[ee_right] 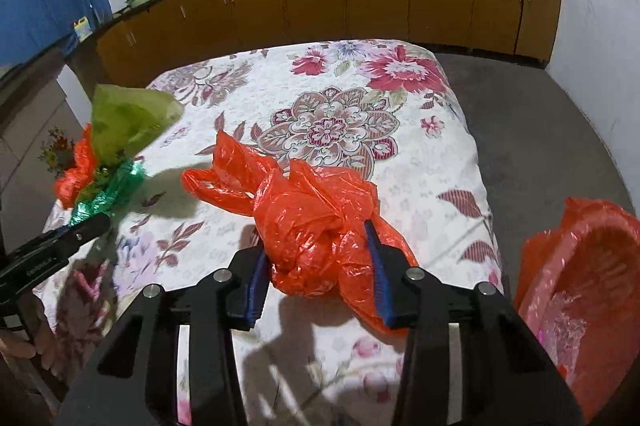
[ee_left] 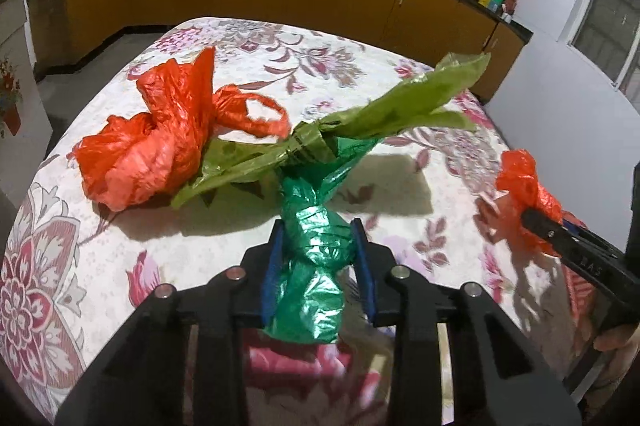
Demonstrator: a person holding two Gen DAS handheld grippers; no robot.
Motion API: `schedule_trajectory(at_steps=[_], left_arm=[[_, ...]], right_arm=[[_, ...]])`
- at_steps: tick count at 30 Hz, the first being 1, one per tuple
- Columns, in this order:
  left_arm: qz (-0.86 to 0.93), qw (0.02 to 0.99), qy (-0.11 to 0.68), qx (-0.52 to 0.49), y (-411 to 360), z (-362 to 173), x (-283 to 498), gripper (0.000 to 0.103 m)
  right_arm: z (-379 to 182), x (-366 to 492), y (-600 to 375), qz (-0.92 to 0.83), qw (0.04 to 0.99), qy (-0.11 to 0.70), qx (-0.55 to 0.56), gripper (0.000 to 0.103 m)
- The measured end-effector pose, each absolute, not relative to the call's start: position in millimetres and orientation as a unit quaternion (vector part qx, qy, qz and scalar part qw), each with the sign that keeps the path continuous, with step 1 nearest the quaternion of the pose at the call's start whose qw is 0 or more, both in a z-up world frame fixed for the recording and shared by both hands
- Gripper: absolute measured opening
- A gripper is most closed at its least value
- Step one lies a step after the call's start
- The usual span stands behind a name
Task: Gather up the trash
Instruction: 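Lift the green bag and red bag and carry them over the red basket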
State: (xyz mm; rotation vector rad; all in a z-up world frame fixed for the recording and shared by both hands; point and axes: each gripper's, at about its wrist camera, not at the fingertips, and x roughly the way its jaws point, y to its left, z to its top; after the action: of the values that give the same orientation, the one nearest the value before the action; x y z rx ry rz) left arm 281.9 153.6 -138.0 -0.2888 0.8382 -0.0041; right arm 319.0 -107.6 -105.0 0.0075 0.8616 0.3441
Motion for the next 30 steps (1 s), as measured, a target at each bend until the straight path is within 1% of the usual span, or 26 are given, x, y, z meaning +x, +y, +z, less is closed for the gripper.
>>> schedule_trajectory(at_steps=[9,12,13,14,16,21,23,26,28,30], left_arm=[[-0.062,0.910,0.386,-0.138,131.6,-109.5,261.1,0.032],[-0.062,0.917,0.381,-0.102,119.4,-102.7,257.3,0.032],[-0.049,0.914,0.393,-0.091,117.3,-105.8,259.6,0.032],[-0.055,0.903,0.411,-0.115,120.7,-111.1,261.2,0.032],[-0.059,0.896,0.418,-0.140,124.4,-113.5,258.1,0.032],[-0.050,0.899,0.418,-0.124,120.4,-107.2,247.4,0.032],[-0.057,0.893,0.422,-0.145,123.1,-105.0,244.5,0.032],[-0.047,0.903,0.407,-0.127,120.8,-88.7,240.4,0.032],[-0.028,0.914,0.393,-0.096,118.4,-79.3,240.2,0.032],[-0.018,0.905,0.413,-0.099,122.7,-89.0,242.4,0.032]], right_arm=[[-90.7,296.7,-122.6,0.167,0.897,0.408,0.022,0.043],[-87.3,289.6,-128.5,0.166,0.897,0.408,0.023,0.043],[-86.6,286.9,-130.9,0.163,0.898,0.409,0.023,0.043],[-85.9,284.6,-132.9,0.162,0.898,0.408,0.024,0.043],[-83.2,278.6,-138.4,0.158,0.900,0.406,0.026,0.043],[-77.0,265.2,-150.4,0.149,0.903,0.401,0.031,0.043],[-74.1,260.0,-154.6,0.147,0.905,0.399,0.032,0.043],[-69.3,252.5,-160.4,0.144,0.907,0.394,0.035,0.043],[-66.5,249.0,-163.8,0.140,0.909,0.391,0.039,0.043],[-64.8,245.1,-167.3,0.139,0.909,0.389,0.044,0.043]])
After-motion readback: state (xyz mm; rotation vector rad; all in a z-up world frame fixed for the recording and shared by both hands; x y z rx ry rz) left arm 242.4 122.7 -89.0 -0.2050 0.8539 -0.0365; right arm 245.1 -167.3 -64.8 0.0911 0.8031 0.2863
